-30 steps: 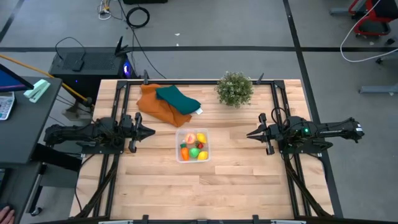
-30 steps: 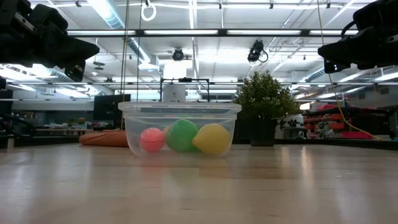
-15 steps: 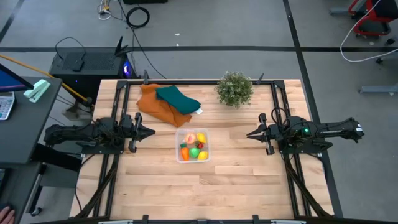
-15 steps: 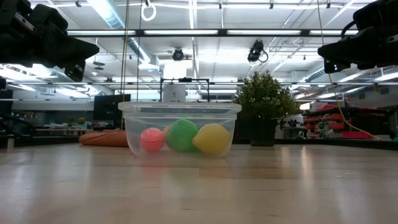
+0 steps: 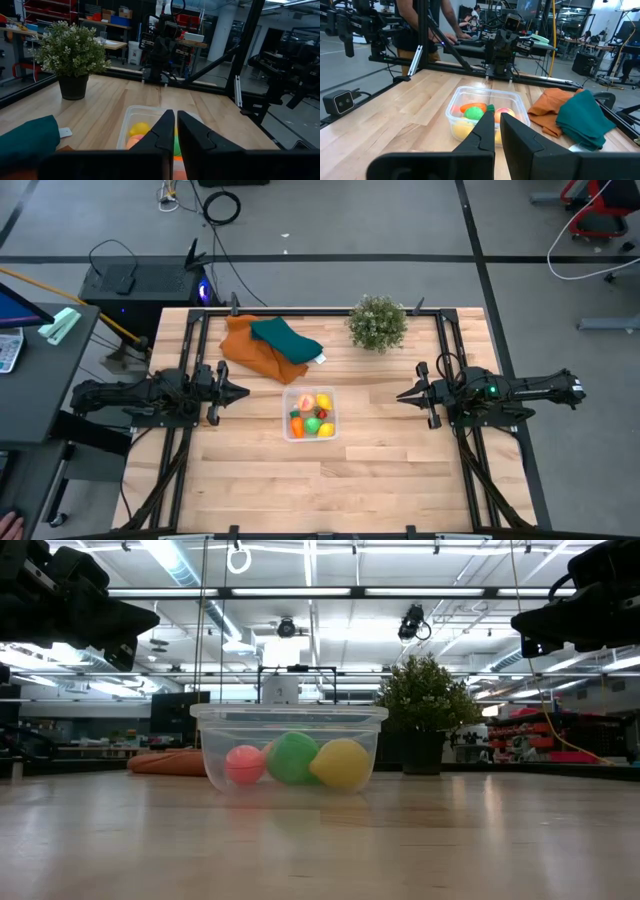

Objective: Pick and placing Produce into tupperware
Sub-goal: Return to Home Position

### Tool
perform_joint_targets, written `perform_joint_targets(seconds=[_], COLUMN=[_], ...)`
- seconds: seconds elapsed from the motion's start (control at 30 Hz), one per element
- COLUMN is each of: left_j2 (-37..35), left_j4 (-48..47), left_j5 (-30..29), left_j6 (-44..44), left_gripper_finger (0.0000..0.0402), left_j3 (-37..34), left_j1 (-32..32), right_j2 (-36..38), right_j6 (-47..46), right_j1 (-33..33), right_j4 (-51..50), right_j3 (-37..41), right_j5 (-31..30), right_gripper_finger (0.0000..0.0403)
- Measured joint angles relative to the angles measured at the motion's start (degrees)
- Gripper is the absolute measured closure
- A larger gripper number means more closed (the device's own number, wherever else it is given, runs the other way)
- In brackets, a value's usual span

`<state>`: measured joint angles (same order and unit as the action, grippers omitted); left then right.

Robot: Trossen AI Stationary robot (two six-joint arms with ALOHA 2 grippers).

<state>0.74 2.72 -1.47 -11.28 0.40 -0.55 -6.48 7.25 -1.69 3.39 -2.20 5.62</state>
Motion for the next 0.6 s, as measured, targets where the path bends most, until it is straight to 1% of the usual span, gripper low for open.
perform_joint_targets(seconds=[0.13,0.43,0.6], left_j2=[0.0,0.0,0.0], left_j4=[0.0,0.0,0.0], left_j5=[0.0,0.0,0.0], left_j6=[0.0,0.0,0.0], left_gripper_finger=[0.0378,0.0365,0.0371], left_j3=[0.0,0.0,0.0], left_j1=[0.0,0.0,0.0], right_j2=[0.0,0.0,0.0], right_j6=[0.0,0.0,0.0], right_j1=[0.0,0.0,0.0], right_j4=[0.0,0.0,0.0], right_j3=[0.0,0.0,0.0], right_j5=[0.0,0.0,0.0], right_gripper_finger=[0.0403,0.0403,0.0403])
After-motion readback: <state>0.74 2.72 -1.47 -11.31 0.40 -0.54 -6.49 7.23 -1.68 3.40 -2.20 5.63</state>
